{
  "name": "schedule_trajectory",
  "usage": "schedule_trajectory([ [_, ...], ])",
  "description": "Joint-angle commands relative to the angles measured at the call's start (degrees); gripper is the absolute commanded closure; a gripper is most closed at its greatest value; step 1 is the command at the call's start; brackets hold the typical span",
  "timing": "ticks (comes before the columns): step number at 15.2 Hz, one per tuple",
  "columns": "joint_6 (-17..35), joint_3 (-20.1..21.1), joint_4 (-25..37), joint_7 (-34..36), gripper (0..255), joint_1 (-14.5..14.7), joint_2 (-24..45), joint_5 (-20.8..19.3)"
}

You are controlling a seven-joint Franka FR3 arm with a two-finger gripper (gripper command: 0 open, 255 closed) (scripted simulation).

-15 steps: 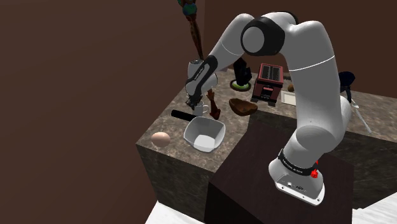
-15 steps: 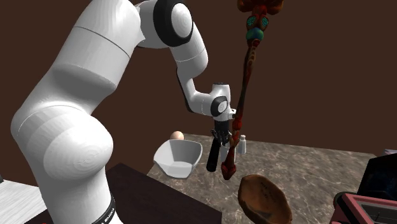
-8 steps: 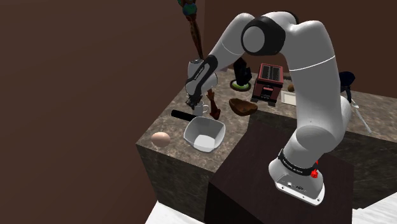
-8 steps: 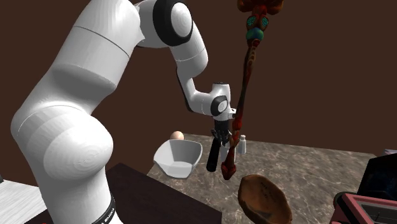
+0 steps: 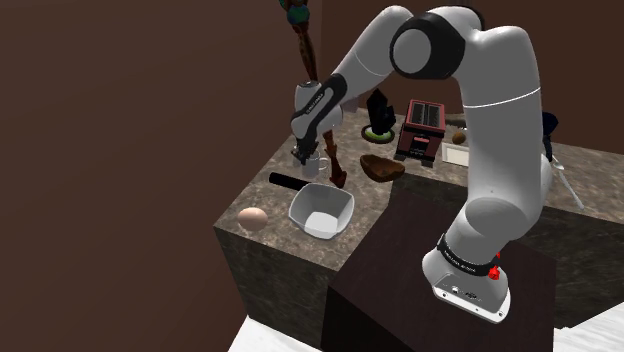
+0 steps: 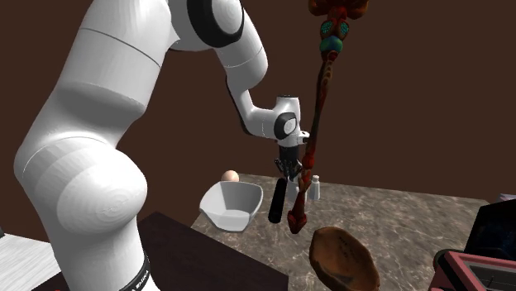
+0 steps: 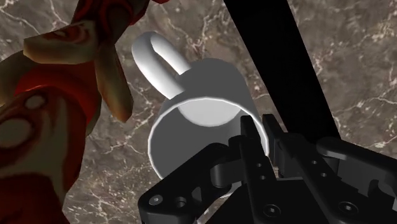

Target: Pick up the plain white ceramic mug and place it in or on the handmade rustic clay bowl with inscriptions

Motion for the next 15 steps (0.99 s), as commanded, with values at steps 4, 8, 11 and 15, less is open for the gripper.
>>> schedule_trajectory([
  [4, -2.75, -0.11, -0.31, 0.00, 255, 0.08, -3.05, -0.12],
  [8, -5.08, -0.18, -0.31, 0.01, 255, 0.14, -5.38, -0.21],
  [11, -6.88, -0.23, -0.18, 0.01, 255, 0.19, -7.05, -0.28],
  [15, -9.34, -0.28, 0.17, 0.01, 255, 0.24, -9.16, -0.37],
])
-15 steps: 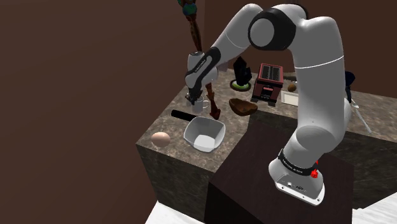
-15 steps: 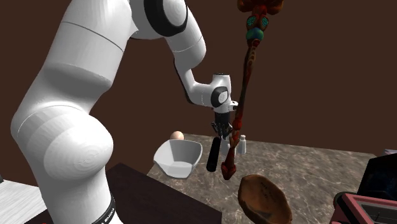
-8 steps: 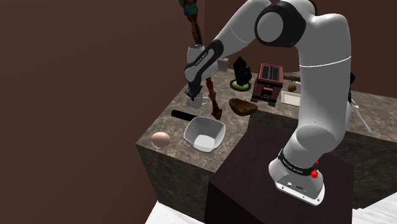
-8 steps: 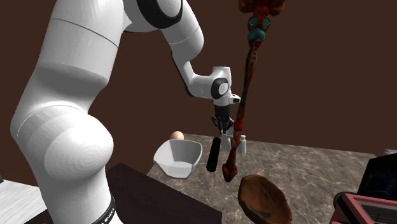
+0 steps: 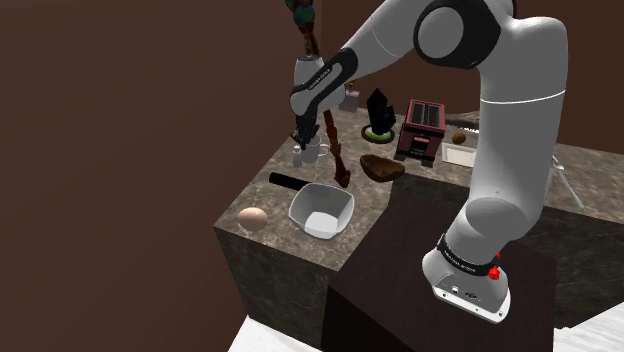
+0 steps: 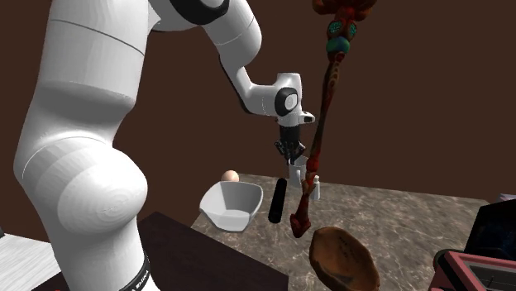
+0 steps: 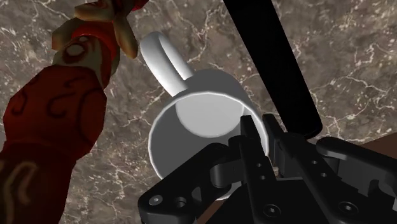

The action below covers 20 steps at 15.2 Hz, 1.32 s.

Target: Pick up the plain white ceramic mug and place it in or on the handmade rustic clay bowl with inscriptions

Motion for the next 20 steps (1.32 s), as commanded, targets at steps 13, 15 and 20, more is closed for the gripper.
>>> schedule_trajectory([
  [13, -4.44, -1.34, -5.80, -4.11, 255, -2.43, -10.33, 0.23],
  [15, -3.79, -2.11, -9.13, -6.30, 255, -3.70, -13.06, 0.39],
  [20, -2.85, -4.57, -16.33, -12.10, 255, -6.87, -19.41, 0.53],
])
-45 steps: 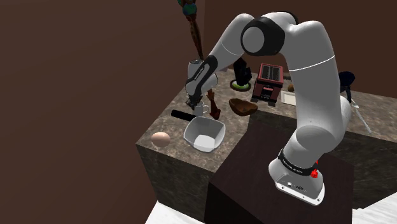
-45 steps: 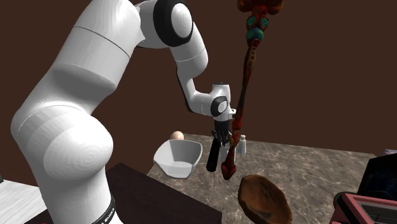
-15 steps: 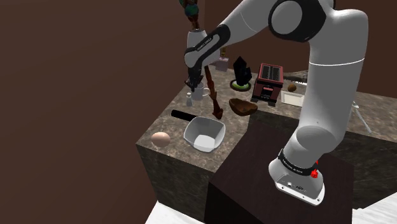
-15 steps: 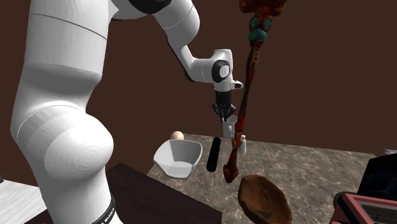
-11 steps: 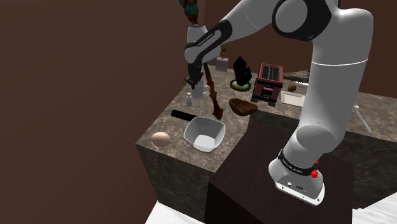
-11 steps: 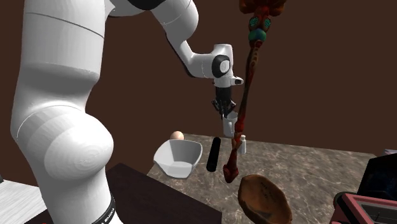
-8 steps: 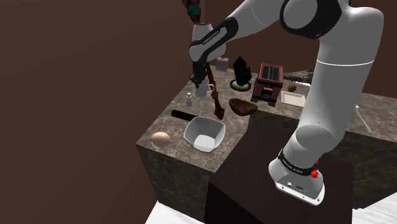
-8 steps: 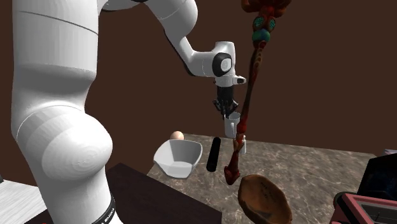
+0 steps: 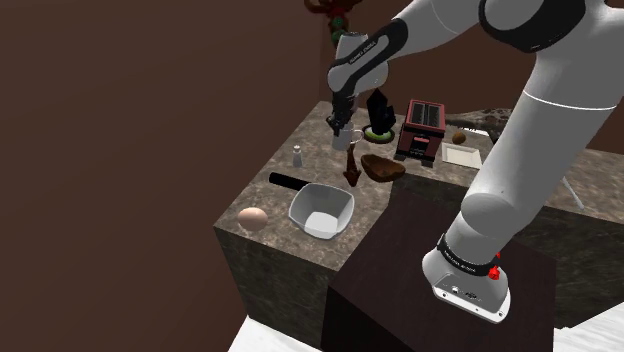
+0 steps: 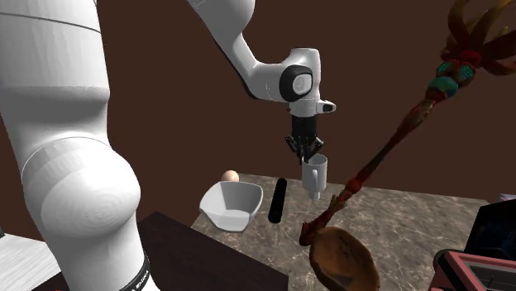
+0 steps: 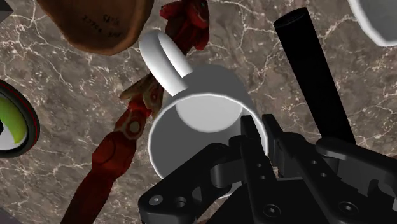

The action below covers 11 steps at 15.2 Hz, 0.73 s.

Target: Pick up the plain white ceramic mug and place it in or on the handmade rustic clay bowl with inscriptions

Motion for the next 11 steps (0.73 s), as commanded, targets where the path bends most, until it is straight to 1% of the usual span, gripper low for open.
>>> schedule_trajectory([
  [1, 0.15, -1.15, -3.30, -2.50, 255, -1.33, -3.18, -0.13],
  [6, 0.07, -4.48, -8.58, -8.71, 255, -4.58, -8.65, -0.67],
  [11, -0.73, -8.41, -12.22, -15.19, 255, -8.00, -13.23, -1.81],
])
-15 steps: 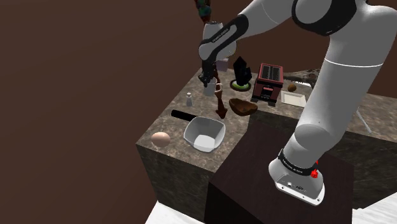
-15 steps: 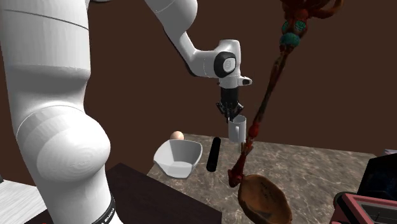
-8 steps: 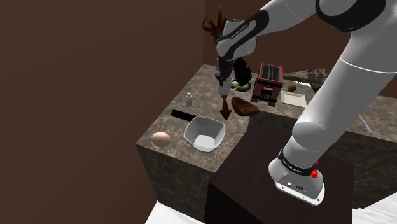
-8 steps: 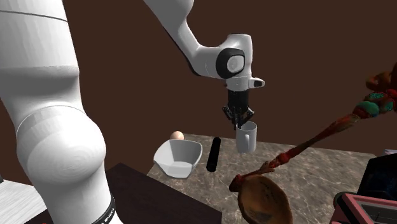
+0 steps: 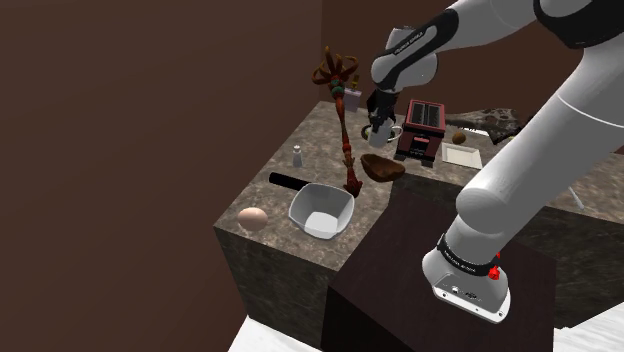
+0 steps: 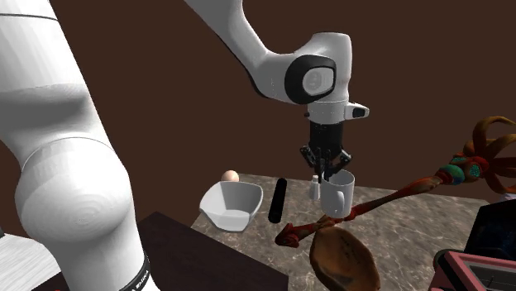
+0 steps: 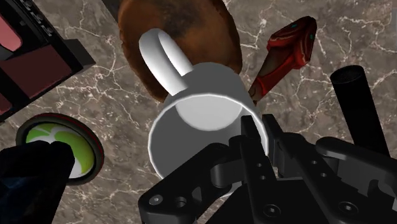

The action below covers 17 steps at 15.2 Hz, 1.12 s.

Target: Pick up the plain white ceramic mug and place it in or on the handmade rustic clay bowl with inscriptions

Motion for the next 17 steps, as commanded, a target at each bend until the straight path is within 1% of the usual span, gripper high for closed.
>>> schedule_trajectory([
  [1, -0.50, -1.61, -1.47, -2.60, 255, -1.42, -2.02, -0.65],
  [3, -1.16, -3.80, -2.48, -6.02, 255, -3.23, -3.78, -1.39],
  [11, 5.76, -4.45, -4.82, -7.66, 255, -2.73, 0.99, 0.64],
  [17, 10.94, -4.73, -5.99, -9.61, 255, -2.28, 5.23, 3.18],
])
